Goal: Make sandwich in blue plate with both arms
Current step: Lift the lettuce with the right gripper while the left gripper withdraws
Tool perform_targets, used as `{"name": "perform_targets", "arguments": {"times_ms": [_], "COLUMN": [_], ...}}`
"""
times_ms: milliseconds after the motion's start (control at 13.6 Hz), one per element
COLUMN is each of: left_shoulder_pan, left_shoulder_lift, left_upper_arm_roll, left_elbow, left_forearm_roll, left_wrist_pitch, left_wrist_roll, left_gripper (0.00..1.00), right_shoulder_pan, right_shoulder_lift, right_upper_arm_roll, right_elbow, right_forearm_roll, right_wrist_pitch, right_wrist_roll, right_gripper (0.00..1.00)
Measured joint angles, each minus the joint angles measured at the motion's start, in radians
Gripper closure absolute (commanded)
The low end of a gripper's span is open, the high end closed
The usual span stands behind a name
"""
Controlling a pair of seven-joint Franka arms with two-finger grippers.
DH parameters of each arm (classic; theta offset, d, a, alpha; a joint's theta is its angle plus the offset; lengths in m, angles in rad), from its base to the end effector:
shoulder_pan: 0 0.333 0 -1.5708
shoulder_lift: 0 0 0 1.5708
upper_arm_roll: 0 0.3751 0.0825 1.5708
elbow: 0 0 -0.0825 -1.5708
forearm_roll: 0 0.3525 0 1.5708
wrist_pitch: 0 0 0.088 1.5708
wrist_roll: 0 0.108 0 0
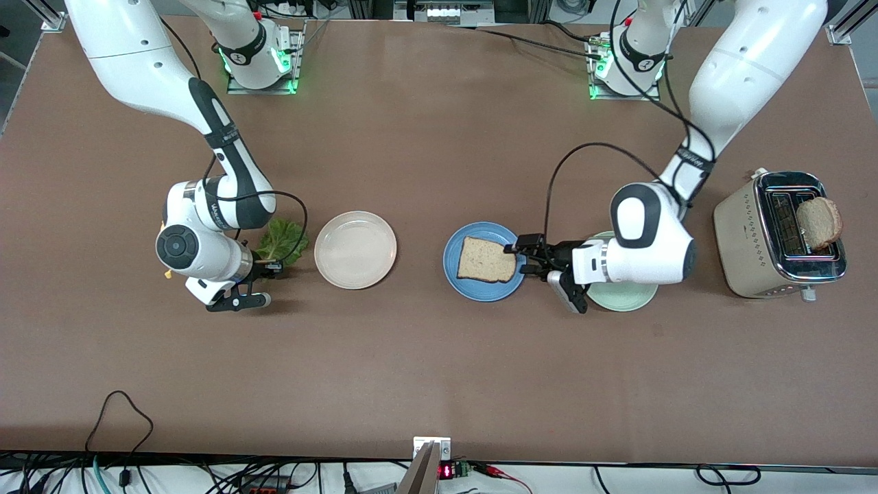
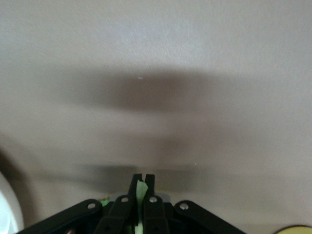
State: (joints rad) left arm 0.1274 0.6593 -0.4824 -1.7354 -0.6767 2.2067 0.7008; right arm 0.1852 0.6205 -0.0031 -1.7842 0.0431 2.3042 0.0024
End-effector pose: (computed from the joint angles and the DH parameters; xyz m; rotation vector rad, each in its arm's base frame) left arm 0.6385 -0.2053 0.3051 2.2474 -0.5975 -0.0149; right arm 0.6488 0.1207 0.2683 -3.1094 -0.2332 0.1602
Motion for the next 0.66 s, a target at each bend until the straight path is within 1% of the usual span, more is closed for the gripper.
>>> {"name": "perform_targets", "arguments": {"times_ms": [74, 221, 369, 516, 663], "left_shoulder_pan": [0.002, 0.002, 0.002, 0.002, 0.007], "left_shoulder_lift": [-0.029, -0.079, -0.122, -0.151, -0.169], "left_upper_arm_roll": [0.005, 0.010, 0.011, 0.013, 0.023], "left_elbow": [0.000, 0.002, 0.002, 0.002, 0.004], "left_forearm_roll": [0.088, 0.273, 0.454, 0.616, 0.750], "left_wrist_pitch": [-0.025, -0.086, -0.143, -0.208, -0.274], "left_wrist_roll": [-0.042, -0.133, -0.204, -0.230, -0.245], "left_gripper": [0.00, 0.00, 0.00, 0.00, 0.00], "right_shoulder_pan": [0.001, 0.004, 0.005, 0.008, 0.014], "right_shoulder_lift": [-0.012, -0.055, -0.110, -0.154, -0.182], "right_upper_arm_roll": [0.002, 0.011, 0.047, 0.112, 0.198], "right_elbow": [0.006, 0.028, 0.059, 0.090, 0.106], "right_forearm_roll": [0.000, 0.000, 0.001, 0.002, 0.002], "right_wrist_pitch": [-0.012, -0.082, -0.168, -0.236, -0.250], "right_wrist_roll": [-0.039, -0.143, -0.222, -0.253, -0.265], "right_gripper": [1.00, 1.00, 1.00, 1.00, 1.00]}}
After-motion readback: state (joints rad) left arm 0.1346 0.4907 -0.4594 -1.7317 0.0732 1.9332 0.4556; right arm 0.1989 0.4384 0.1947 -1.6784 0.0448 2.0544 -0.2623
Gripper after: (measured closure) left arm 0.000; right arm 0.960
